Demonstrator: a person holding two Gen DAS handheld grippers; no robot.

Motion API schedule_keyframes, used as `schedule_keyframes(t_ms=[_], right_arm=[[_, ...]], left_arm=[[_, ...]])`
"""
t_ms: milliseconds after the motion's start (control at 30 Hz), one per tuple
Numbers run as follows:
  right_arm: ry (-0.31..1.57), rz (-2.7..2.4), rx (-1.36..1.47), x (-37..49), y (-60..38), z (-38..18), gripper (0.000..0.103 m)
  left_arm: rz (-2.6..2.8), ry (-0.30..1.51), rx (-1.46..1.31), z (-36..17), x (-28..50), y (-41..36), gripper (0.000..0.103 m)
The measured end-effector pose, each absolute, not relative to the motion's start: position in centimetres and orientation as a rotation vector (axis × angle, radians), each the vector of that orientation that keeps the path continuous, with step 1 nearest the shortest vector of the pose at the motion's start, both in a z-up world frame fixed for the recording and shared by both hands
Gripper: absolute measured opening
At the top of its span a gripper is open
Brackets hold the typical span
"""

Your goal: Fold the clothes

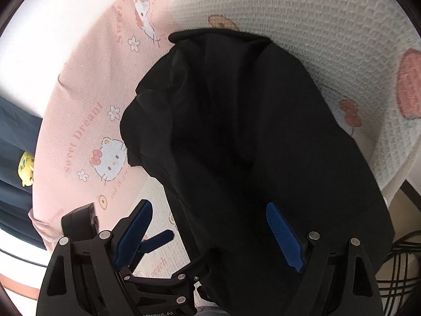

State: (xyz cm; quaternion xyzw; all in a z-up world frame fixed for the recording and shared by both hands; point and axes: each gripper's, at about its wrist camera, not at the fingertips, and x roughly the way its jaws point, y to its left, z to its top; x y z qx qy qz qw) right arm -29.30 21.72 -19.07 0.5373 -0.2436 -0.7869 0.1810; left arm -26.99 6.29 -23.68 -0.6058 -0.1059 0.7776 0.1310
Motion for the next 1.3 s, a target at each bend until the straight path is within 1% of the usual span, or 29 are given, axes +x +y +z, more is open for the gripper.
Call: schedule_keyframes(t_ms=[67,133,200,267,300,333,367,400,433,467,633,733,867,967,1067,1133,1200,1300], right_arm=[[-0.682,-2.197,1.539,-29.9,21.2,-19.5,0.088],[-0.662,-2.187,1.548,-30.4,20.7,-19.6,0.086],[-0.639,-2.172,1.542,-31.1,20.1,-19.5,0.077],[-0.637,-2.161,1.540,-31.7,19.7,-19.7,0.058],[-0.639,-2.156,1.552,-32.1,19.6,-19.9,0.052],[-0.648,-2.154,1.558,-32.4,19.4,-20.1,0.041],[-0.657,-2.152,1.564,-32.8,19.3,-20.2,0.033],[-0.670,-2.148,1.568,-33.0,19.2,-20.4,0.029],[-0.700,-2.136,1.563,-33.2,19.2,-20.6,0.023],[-0.735,-2.121,1.559,-33.3,19.1,-20.8,0.021],[-0.841,-2.040,1.535,-33.6,18.2,-20.6,0.019],[-0.838,-2.020,1.523,-33.7,16.8,-20.0,0.019],[-0.825,-2.015,1.533,-33.7,14.7,-19.7,0.018],[-0.790,-2.044,1.556,-33.7,13.0,-19.7,0.018],[-0.750,-2.073,1.560,-33.6,11.5,-19.7,0.018],[-0.742,-2.074,1.565,-33.7,10.6,-20.1,0.018],[-0.743,-2.068,1.570,-33.8,9.6,-20.6,0.018],[-0.730,-2.096,1.588,-34.4,8.7,-21.1,0.018]], left_arm=[[2.249,-0.340,-1.766,-23.8,-27.3,5.9,0.103],[2.260,-0.359,-1.762,-23.7,-27.6,5.6,0.103],[2.284,-0.376,-1.753,-23.3,-27.8,5.2,0.103],[2.324,-0.394,-1.730,-22.4,-27.9,4.5,0.103],[2.342,-0.410,-1.715,-21.9,-28.0,4.0,0.103],[2.356,-0.424,-1.705,-21.5,-28.1,3.5,0.103],[2.366,-0.433,-1.701,-21.1,-28.2,3.0,0.103],[2.377,-0.443,-1.696,-20.8,-28.3,2.5,0.103],[2.387,-0.453,-1.691,-20.5,-28.4,2.0,0.103],[2.397,-0.462,-1.686,-20.2,-28.4,1.5,0.103],[2.413,-0.485,-1.664,-19.3,-28.0,-0.1,0.103],[2.417,-0.539,-1.669,-18.9,-27.6,-1.4,0.103],[2.446,-0.560,-1.672,-18.4,-27.0,-2.8,0.103],[2.426,-0.636,-1.656,-18.5,-26.6,-3.7,0.103],[2.379,-0.783,-1.640,-18.7,-26.6,-4.7,0.103],[2.348,-0.839,-1.623,-18.3,-27.0,-5.0,0.103],[2.336,-0.825,-1.592,-17.5,-27.5,-4.6,0.103],[2.307,-0.758,-1.578,-16.5,-28.3,-3.3,0.103]])
